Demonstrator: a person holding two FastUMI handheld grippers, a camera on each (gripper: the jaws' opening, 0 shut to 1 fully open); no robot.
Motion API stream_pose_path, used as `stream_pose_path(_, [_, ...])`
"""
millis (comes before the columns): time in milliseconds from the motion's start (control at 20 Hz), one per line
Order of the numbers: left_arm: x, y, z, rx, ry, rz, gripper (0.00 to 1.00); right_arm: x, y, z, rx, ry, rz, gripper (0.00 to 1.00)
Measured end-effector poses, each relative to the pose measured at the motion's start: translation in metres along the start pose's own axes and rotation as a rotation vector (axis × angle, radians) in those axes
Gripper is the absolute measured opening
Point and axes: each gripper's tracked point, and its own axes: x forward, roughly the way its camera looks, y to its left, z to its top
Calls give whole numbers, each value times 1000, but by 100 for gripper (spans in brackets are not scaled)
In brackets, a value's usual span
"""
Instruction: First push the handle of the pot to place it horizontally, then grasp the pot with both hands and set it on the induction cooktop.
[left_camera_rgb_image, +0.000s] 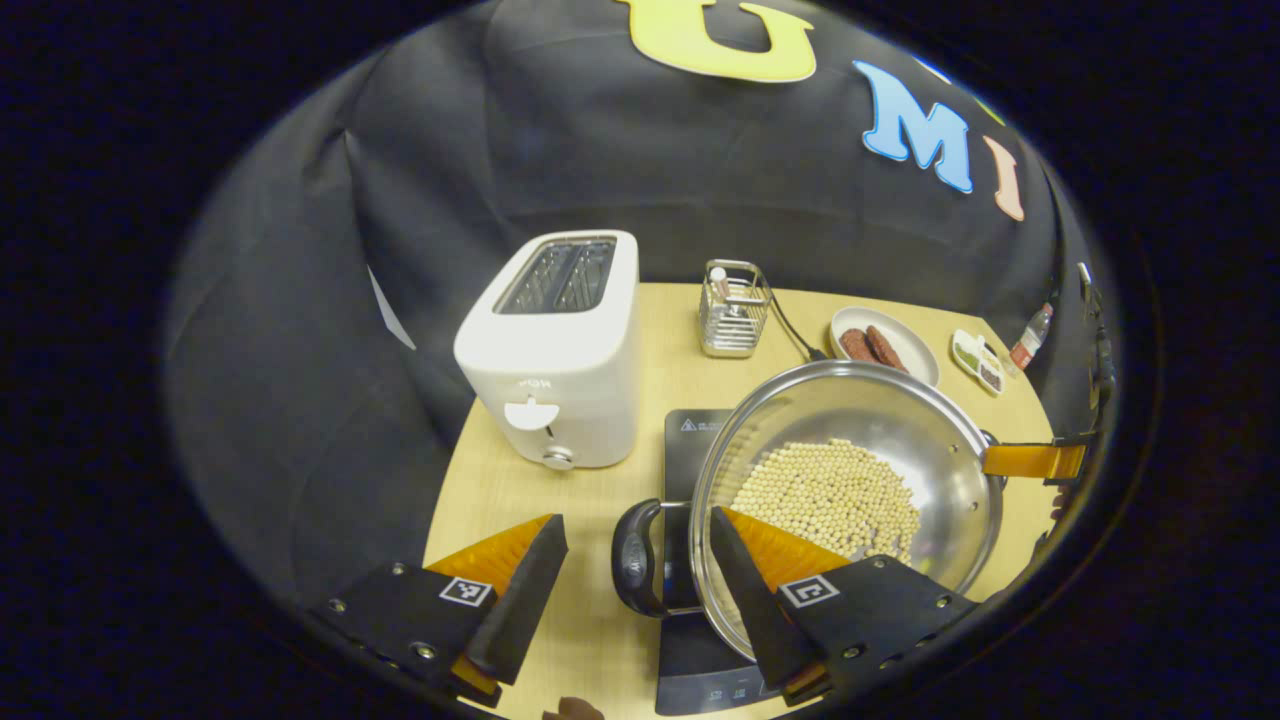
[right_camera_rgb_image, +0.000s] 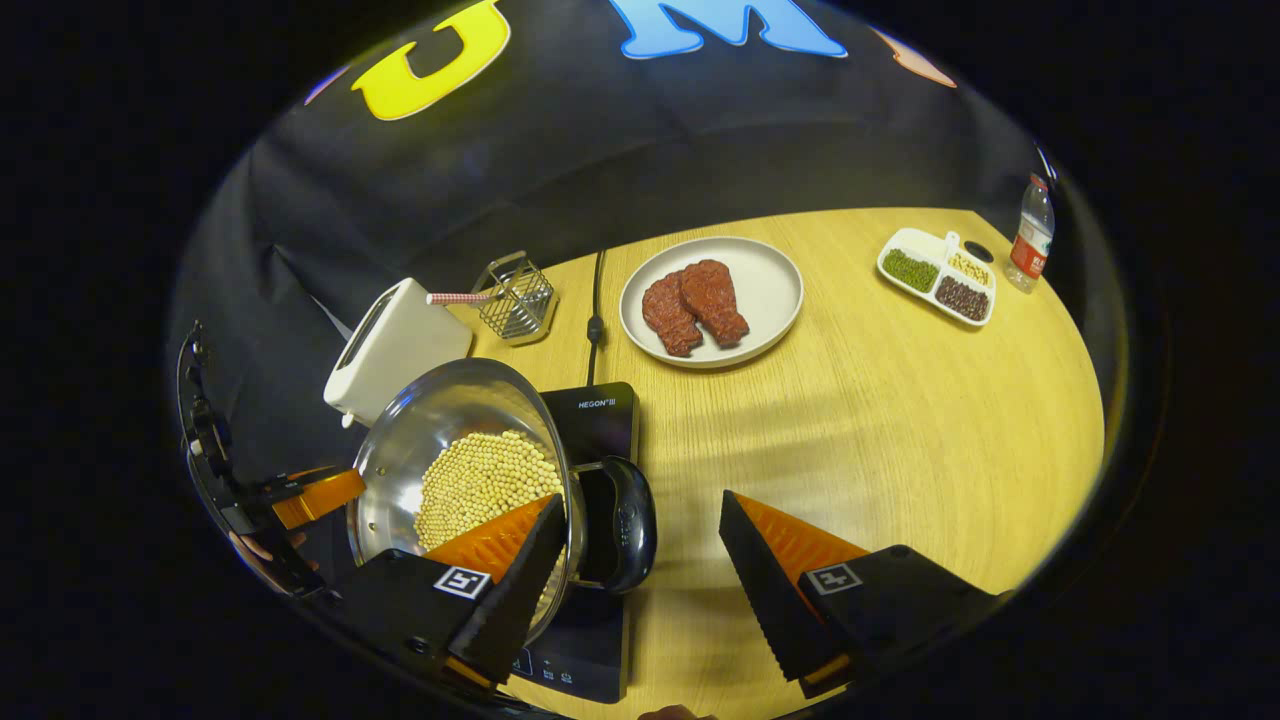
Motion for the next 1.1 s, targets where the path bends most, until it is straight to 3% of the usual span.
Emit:
stream_pose_path(350, [-91,-33,36,-15,-213,67,86,-83,-44,17,-102,-191,-71,98])
stream_pose_path(800, [-237,-124,75,-50,-477,111,88,-224,-131,62,-177,-484,-152,98])
stream_pose_path(1100, [-323,-206,78,-33,-606,105,86,-296,-198,44,-147,-569,-161,98])
